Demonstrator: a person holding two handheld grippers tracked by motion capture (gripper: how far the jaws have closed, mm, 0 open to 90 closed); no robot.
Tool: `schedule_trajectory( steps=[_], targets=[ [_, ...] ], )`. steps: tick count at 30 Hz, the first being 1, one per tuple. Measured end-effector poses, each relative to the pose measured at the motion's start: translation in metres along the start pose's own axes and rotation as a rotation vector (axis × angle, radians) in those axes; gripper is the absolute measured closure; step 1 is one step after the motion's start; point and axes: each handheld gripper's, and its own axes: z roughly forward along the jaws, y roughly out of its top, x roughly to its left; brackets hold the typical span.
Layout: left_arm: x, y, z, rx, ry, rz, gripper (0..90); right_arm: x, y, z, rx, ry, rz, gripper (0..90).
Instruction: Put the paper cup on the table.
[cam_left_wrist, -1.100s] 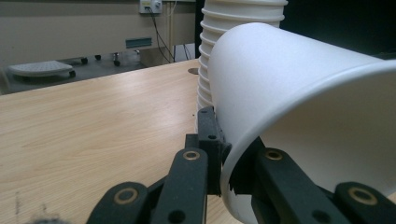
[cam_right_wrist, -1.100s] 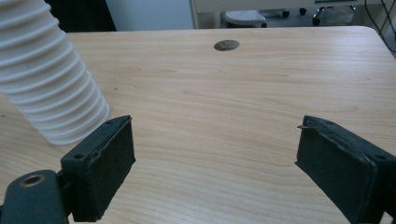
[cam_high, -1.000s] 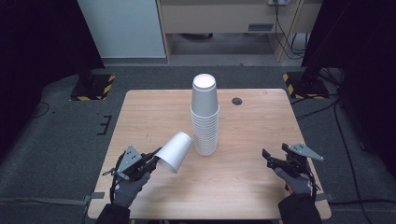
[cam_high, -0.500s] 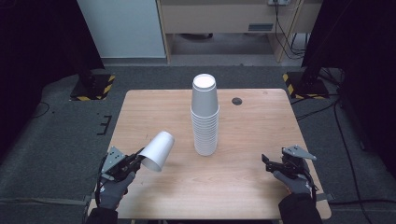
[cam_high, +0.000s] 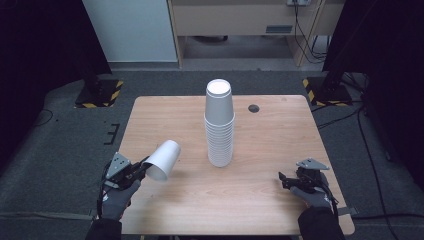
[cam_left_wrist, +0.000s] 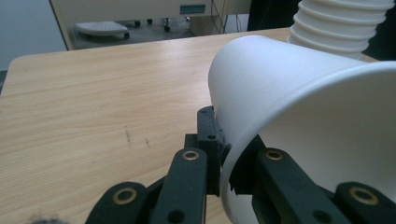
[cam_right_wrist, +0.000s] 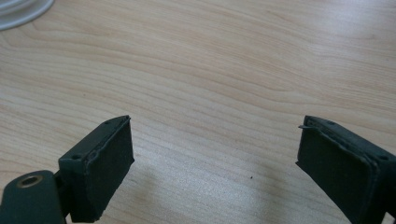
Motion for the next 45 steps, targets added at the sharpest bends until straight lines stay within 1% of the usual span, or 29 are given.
schedule_trajectory(
  steps=[1, 4, 5, 8, 10, 11, 15, 16, 18, 19, 20, 24, 28, 32, 36, 41, 45],
  targets=[
    [0.002, 0.000, 0.000, 0.008, 0.005, -0.001, 84.8, 0.000, -0.001, 0.001, 0.011, -0.001, -0.009, 10.4],
    [0.006, 0.001, -0.001, 0.033, 0.022, -0.006, 84.8, 0.000, -0.002, 0.003, 0.025, -0.004, -0.010, 10.3],
    [0.008, 0.002, -0.001, 0.040, 0.027, -0.010, 84.8, 0.000, -0.002, 0.004, 0.035, -0.009, -0.018, 10.2],
    [0.014, 0.004, -0.002, 0.052, 0.047, -0.020, 84.9, 0.000, -0.004, 0.005, 0.042, -0.009, -0.013, 10.3],
    [0.017, 0.005, -0.002, 0.059, 0.055, -0.026, 84.9, 0.000, -0.005, 0.007, 0.059, -0.008, -0.020, 10.3],
    [0.019, 0.005, -0.002, 0.067, 0.061, -0.026, 85.0, 0.000, -0.006, 0.008, 0.068, -0.011, -0.012, 10.2],
    [0.026, 0.007, -0.003, 0.104, 0.076, -0.032, 85.0, -0.002, -0.007, 0.009, 0.070, -0.008, -0.007, 9.6],
    [0.027, 0.008, -0.003, 0.110, 0.081, -0.037, 84.9, -0.002, -0.008, 0.009, 0.065, -0.005, 0.003, 9.4],
    [0.030, 0.009, -0.004, 0.129, 0.088, -0.047, 84.9, -0.002, -0.008, 0.009, 0.067, -0.005, 0.005, 9.3],
    [0.033, 0.011, -0.005, 0.145, 0.095, -0.053, 85.1, -0.002, -0.008, 0.009, 0.068, -0.003, 0.008, 9.3],
    [0.033, 0.011, -0.005, 0.145, 0.095, -0.053, 85.2, -0.002, -0.008, 0.009, 0.068, -0.003, 0.008, 9.3],
    [0.036, 0.013, -0.005, 0.171, 0.107, -0.063, 85.1, -0.003, -0.008, 0.010, 0.070, 0.001, 0.014, 9.3],
    [0.041, 0.016, -0.003, 0.213, 0.122, -0.075, 85.3, -0.003, -0.008, 0.010, 0.069, 0.001, 0.017, 9.3],
    [0.043, 0.019, -0.001, 0.243, 0.130, -0.078, 85.4, -0.003, -0.008, 0.010, 0.070, 0.000, 0.016, 9.2],
    [0.044, 0.023, 0.002, 0.279, 0.139, -0.071, 85.3, -0.002, -0.008, 0.010, 0.070, 0.001, 0.018, 9.1],
    [0.045, 0.029, 0.003, 0.319, 0.149, -0.077, 85.2, -0.002, -0.008, 0.010, 0.070, 0.002, 0.017, 9.1],
    [0.047, 0.033, 0.005, 0.358, 0.157, -0.065, 85.2, -0.002, -0.008, 0.010, 0.070, 0.002, 0.017, 9.1]
  ],
)
